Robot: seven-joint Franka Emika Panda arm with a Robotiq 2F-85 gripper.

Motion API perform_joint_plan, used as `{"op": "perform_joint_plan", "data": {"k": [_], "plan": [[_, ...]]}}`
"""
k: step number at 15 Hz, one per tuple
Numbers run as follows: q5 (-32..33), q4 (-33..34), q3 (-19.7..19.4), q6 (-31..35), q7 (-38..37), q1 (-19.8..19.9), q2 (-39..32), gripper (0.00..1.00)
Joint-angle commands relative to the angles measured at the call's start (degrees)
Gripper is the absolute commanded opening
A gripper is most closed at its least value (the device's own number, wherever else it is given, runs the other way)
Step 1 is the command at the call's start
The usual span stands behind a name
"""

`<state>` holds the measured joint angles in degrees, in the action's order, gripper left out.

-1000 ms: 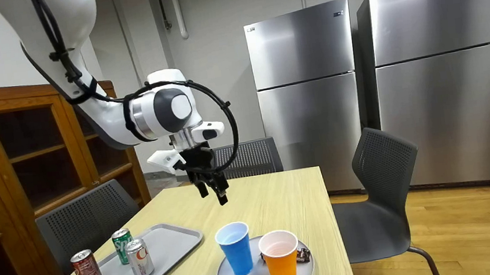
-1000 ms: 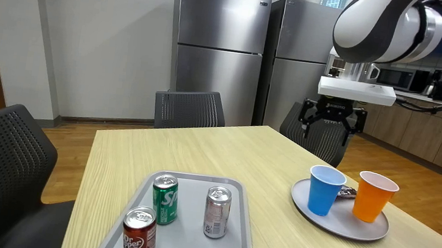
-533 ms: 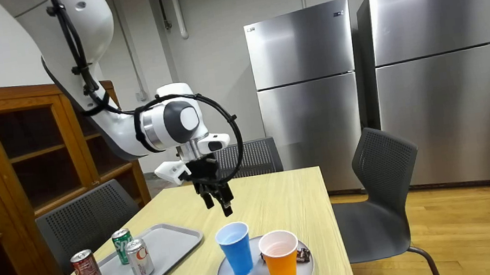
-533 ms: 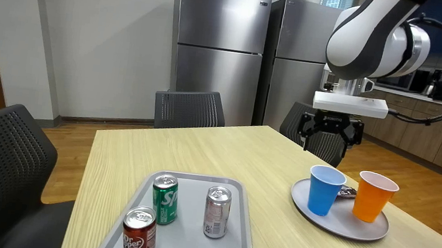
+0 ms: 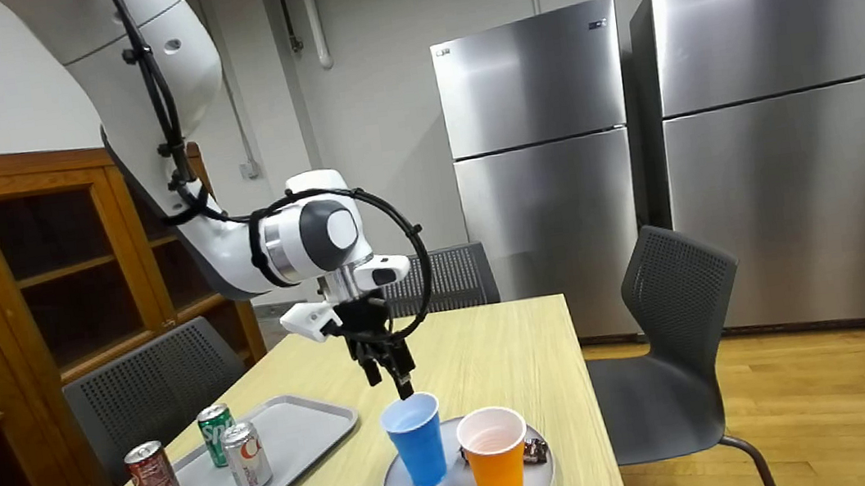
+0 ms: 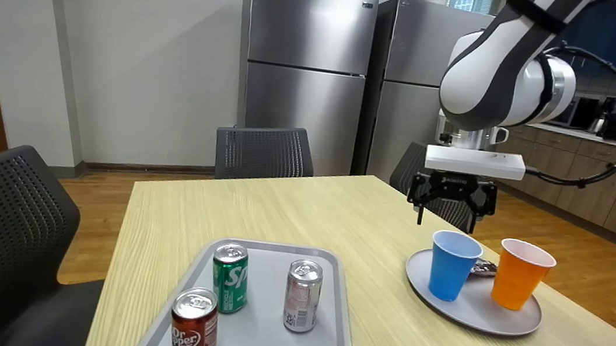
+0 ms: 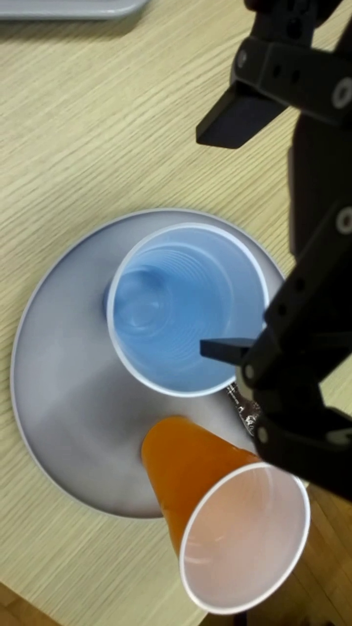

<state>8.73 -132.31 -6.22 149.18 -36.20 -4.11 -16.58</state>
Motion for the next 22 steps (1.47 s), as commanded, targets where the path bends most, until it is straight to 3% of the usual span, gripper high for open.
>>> {"op": "perform_joint_plan", "data": {"k": [1,11,12,13,22], "plan": [[1.3,3.2,-1.7,-1.5,-2.9,-2.2,-3.0,1.0],[0.9,5.9,-4.2,-2.6,-4.0,-4.9,-7.5,1.0],[0.9,6.1,-4.3,-2.6,-4.0,-5.1,-7.7,0.75],[0.8,6.2,-4.4,-2.7,-3.8,-5.1,-7.8,0.74],[1.7,5.6,-5.4,-3.0,-3.5,-6.2,-6.4,0.03]]}}
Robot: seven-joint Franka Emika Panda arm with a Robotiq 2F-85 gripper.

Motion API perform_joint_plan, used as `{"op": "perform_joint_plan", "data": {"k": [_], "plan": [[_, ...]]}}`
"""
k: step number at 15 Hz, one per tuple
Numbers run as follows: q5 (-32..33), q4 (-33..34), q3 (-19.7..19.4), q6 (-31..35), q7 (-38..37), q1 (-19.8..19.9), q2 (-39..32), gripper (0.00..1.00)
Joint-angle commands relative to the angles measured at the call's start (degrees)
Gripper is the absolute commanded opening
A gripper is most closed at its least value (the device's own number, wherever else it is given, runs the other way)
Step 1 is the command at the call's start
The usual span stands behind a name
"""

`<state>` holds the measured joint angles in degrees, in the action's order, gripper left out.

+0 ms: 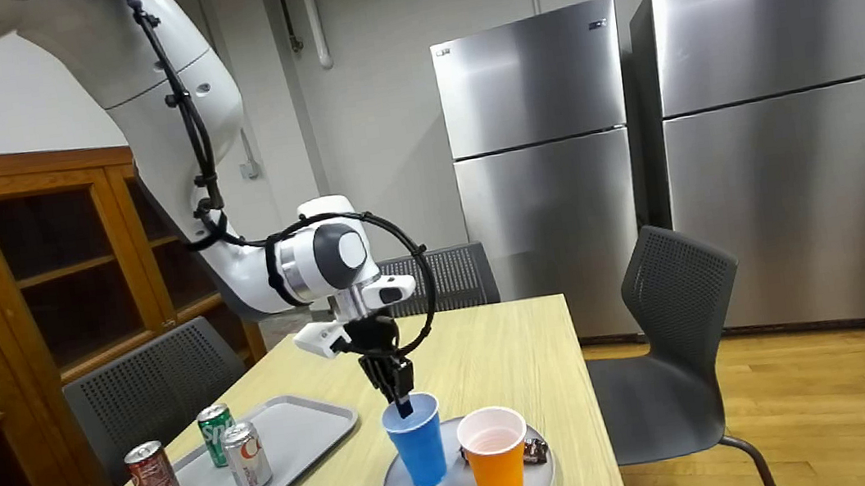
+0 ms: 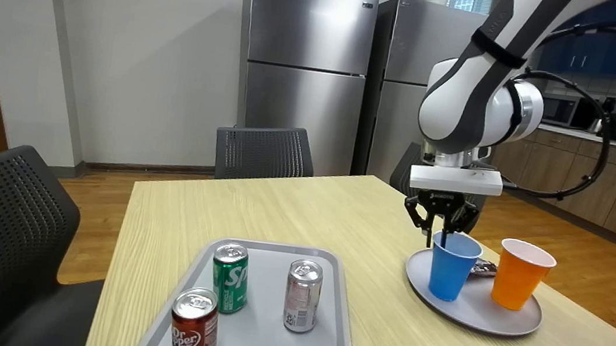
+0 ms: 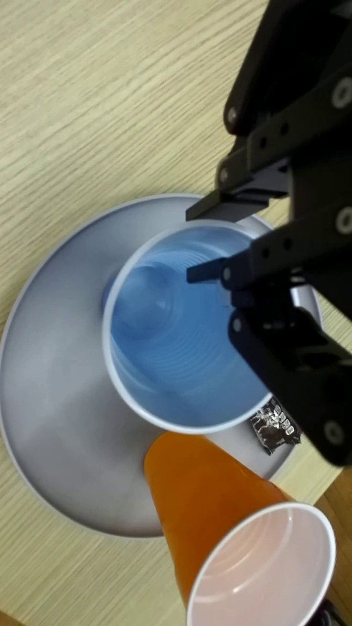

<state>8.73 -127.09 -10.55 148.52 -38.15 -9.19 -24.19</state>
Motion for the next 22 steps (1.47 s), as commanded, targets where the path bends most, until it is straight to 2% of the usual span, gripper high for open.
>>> {"op": "perform_joint_plan", "data": {"k": [1,5,12,22], "plan": [[1.7,0.3,-1.1,-2.4,-1.6,-1.1,1.4,0.0],[1.9,-0.2,-1.3,-2.2,-1.2,-1.2,3.4,0.01],[1.0,1.9,0.8,-1.5,-0.1,-0.5,6.9,0.01],[0.1,11.1,4.1,-1.6,0.1,-1.2,0.3,0.01]]}}
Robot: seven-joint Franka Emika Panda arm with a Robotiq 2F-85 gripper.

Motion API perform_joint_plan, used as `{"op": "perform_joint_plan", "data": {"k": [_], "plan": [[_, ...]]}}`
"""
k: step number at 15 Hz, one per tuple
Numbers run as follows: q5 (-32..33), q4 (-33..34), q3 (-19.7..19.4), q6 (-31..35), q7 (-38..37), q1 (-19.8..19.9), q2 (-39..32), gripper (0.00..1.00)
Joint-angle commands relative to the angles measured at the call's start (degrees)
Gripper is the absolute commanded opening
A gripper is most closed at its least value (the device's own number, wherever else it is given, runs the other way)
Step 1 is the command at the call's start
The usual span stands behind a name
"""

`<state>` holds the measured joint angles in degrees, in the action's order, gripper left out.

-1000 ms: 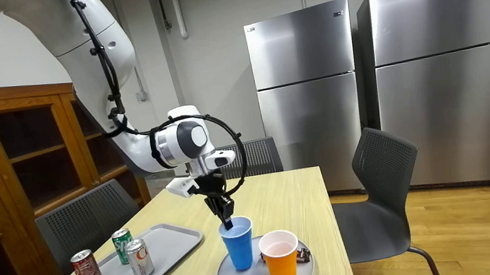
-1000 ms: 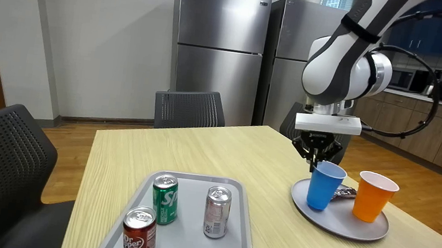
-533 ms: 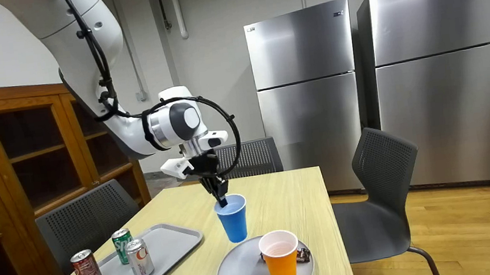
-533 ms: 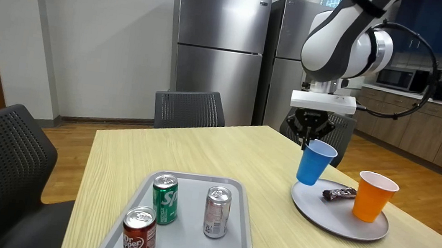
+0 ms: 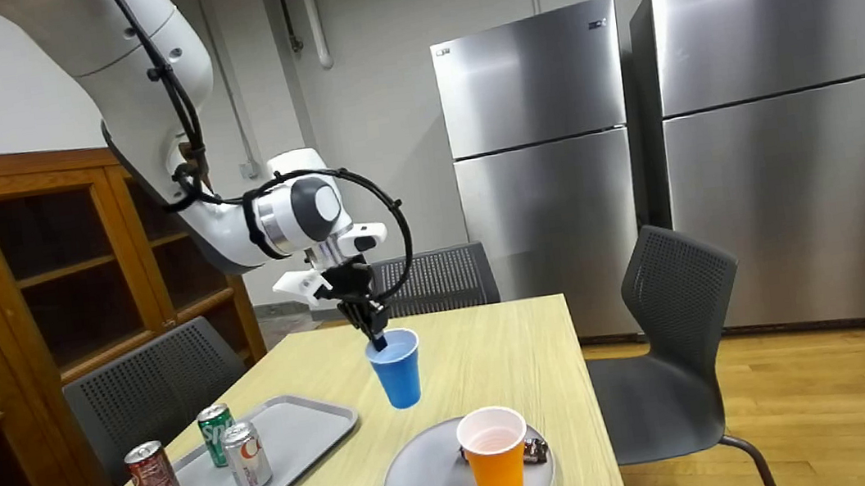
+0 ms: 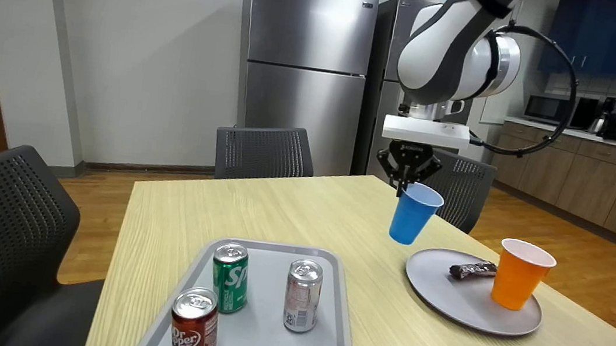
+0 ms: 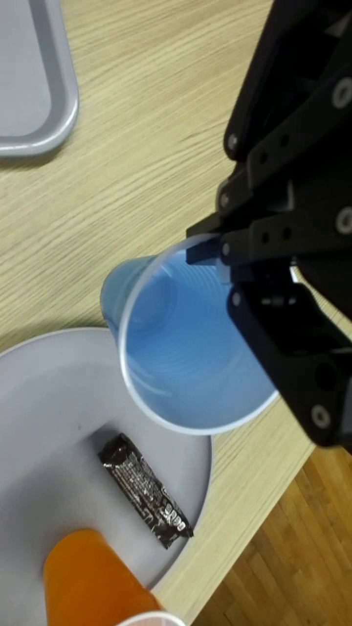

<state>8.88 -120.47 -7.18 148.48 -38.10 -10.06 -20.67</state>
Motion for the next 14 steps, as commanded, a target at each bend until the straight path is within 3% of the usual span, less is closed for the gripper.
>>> {"op": "perform_joint_plan", "data": {"k": [1,14], "plan": [[0.4,5.6,0.5,-1.7,-0.1,-0.7,-4.3,0.01],[0.7,14.0,-1.7,-3.4,-0.6,-3.6,-13.7,0.01]]}}
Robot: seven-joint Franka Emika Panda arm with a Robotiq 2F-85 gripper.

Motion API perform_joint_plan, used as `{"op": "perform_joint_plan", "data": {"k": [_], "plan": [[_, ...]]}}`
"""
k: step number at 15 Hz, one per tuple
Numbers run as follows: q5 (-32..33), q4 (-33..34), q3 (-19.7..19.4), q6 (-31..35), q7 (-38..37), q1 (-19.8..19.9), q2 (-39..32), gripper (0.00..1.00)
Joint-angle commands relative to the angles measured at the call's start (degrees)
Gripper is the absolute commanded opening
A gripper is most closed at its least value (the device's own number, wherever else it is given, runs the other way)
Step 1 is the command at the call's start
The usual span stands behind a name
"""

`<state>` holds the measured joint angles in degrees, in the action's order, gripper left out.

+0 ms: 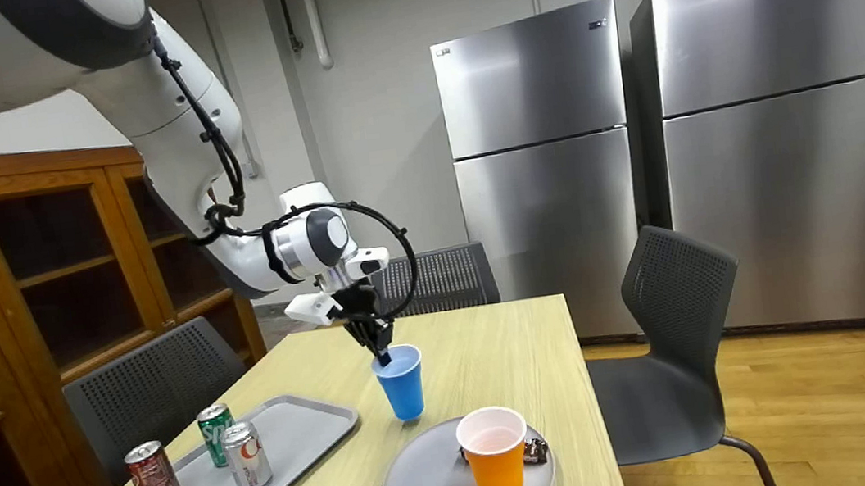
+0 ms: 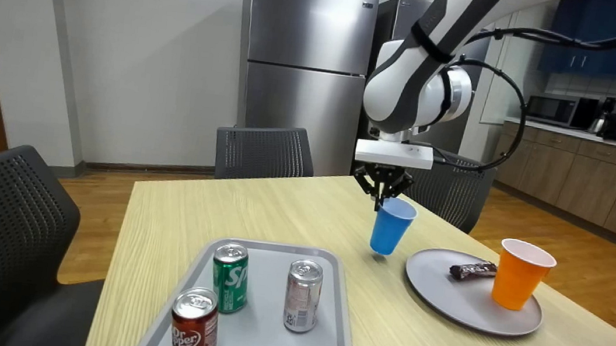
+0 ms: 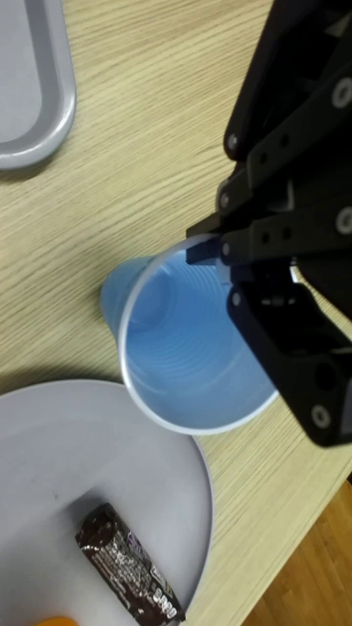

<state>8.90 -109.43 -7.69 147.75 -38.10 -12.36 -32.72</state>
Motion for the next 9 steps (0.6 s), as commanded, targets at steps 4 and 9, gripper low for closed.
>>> {"op": "perform_joint_plan", "data": {"k": [4,9], "plan": [[0.4,3.6,-1.7,-2.8,-0.9,-1.7,-2.4,0.3],[-0.3,2.8,-1.6,-2.0,-0.8,-1.6,-0.7,0.67]]}}
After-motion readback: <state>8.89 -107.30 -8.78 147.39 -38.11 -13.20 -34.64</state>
